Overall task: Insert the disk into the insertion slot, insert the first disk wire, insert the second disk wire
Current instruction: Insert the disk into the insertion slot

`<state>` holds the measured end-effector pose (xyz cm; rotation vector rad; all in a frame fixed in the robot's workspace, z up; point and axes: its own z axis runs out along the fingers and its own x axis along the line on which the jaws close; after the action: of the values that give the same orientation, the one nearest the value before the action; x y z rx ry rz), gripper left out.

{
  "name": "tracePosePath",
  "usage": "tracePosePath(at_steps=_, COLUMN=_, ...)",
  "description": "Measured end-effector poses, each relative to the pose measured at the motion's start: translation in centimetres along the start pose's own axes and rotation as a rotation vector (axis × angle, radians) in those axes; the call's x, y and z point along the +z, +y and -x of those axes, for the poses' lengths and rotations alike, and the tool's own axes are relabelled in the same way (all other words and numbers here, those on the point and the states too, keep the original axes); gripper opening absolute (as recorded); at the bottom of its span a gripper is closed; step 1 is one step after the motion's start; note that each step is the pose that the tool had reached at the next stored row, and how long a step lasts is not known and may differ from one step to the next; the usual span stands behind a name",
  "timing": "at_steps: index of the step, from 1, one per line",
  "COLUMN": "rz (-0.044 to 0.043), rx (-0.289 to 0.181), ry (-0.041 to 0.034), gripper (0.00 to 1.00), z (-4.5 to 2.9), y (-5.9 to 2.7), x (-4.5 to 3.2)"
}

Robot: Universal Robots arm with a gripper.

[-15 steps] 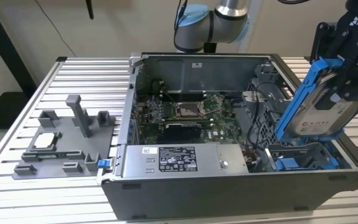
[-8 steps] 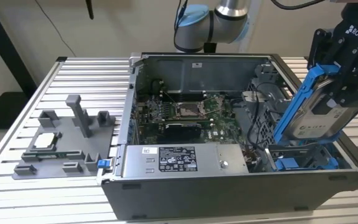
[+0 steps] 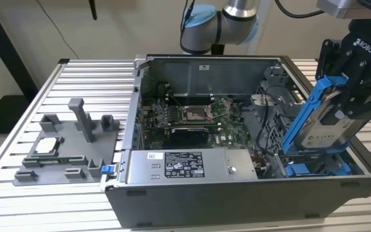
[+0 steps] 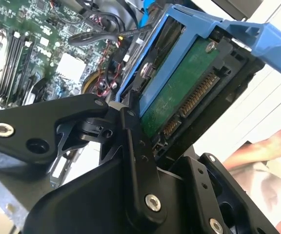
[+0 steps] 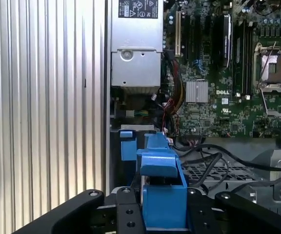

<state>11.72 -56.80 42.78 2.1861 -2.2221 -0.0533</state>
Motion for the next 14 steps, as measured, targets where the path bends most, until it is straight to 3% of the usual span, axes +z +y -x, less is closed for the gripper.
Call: tracePosePath(at_steps=14, rz=0.0043, rx=-0.002, ry=-0.0010, gripper=0.00, z=-0.38, y=-0.22, x=1.84)
